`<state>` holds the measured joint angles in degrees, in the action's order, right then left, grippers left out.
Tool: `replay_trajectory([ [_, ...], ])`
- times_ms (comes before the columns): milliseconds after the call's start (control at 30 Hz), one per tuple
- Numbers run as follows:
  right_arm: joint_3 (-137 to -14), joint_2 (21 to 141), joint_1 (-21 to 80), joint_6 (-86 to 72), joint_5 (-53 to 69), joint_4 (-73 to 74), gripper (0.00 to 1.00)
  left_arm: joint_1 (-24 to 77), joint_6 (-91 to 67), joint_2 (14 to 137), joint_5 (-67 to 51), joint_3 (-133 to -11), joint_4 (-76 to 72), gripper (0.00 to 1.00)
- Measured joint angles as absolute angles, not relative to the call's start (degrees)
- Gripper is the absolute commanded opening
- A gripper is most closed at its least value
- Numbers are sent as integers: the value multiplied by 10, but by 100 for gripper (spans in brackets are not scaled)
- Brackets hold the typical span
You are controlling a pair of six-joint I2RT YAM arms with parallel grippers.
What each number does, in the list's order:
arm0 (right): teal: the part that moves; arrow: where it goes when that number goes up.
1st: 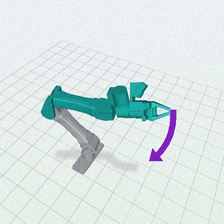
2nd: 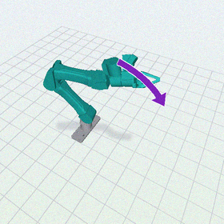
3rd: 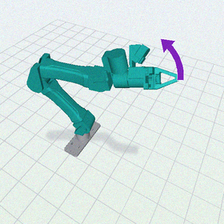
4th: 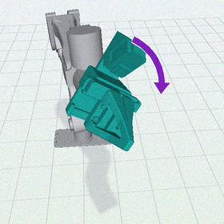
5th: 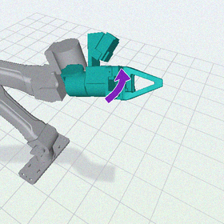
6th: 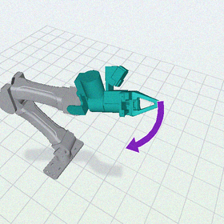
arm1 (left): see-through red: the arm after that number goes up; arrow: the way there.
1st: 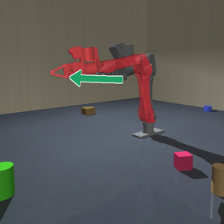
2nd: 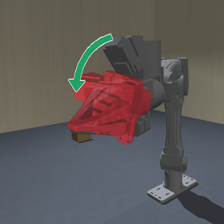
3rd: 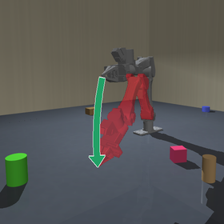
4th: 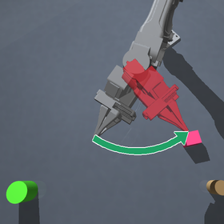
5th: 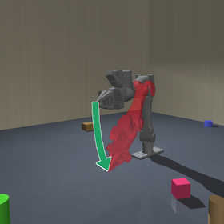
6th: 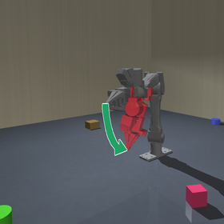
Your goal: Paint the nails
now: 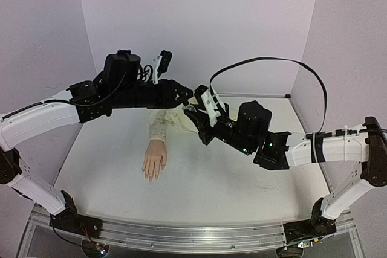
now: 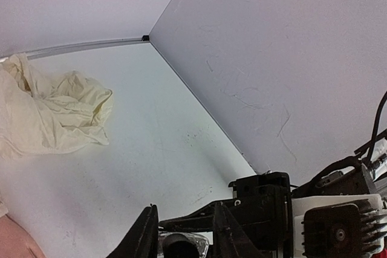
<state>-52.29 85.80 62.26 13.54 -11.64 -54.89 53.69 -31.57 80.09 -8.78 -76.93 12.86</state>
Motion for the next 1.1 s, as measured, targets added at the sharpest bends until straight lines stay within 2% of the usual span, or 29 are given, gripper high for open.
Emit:
replay_trajectory([
  [267,-524,861,627,135,-118,-552,0,534,-314,801,-88,-768,124,11],
  [533,-528,862,627,111,-115,-540,0,533,-309,790,-91,-742,98,1],
  [700,-534,861,626,73,-85,-534,0,533,-259,770,-116,-719,78,0],
  [767,-534,856,618,47,-37,-527,0,531,-225,758,-143,-708,74,0],
  [900,-532,835,573,-26,170,-529,0,525,-158,725,-241,-684,46,0],
  [1100,-524,825,559,-182,435,-649,0,540,-95,704,-452,-687,-14,0],
])
